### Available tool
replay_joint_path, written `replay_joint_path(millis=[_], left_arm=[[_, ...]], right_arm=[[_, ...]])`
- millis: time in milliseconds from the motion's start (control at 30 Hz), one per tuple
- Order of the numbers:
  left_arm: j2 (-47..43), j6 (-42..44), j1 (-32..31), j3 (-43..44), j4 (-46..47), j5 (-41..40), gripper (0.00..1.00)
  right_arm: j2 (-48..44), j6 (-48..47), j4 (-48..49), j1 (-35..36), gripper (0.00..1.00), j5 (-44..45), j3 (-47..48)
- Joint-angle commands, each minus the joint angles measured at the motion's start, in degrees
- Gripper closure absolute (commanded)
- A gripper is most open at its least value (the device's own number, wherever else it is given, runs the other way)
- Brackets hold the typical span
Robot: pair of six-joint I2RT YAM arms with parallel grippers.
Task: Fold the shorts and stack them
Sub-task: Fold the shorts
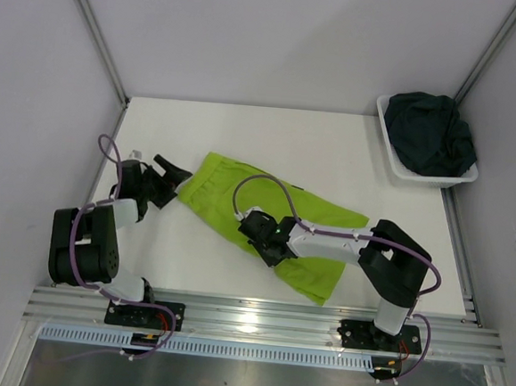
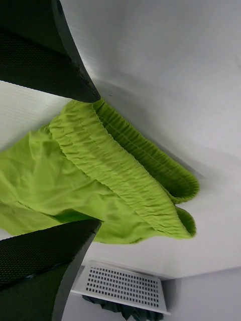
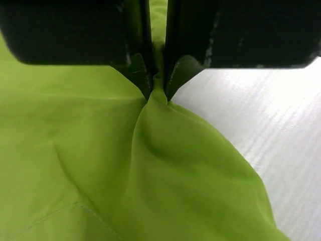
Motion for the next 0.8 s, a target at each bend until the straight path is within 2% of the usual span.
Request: replay_joint_path(millis=[0,367,600,767], left_arm=[[-1.2,-1.4,-2.1,-2.1,4.2,0.2,0.01],[-12.9,-2.7,-3.3,-8.2,-2.5,-8.7,0.01],[-16.5,-7.2,-3.3,-11.5,-4.3,-7.6,0.01],[-17.1,-11.4,-3.3,-15.3,0.5,-6.9,0.01]], right_arm=[[0.2,2.3,-5.0,-0.3,0.87,2.9,-2.0],[1.5,1.5,-3.6,-1.2,0.86,2.9,0.7],[1.8,0.9,-3.6,-1.4,0.86,2.5,1.6],[1.6,0.6,-3.7,-1.4,0.85,2.1,2.4]])
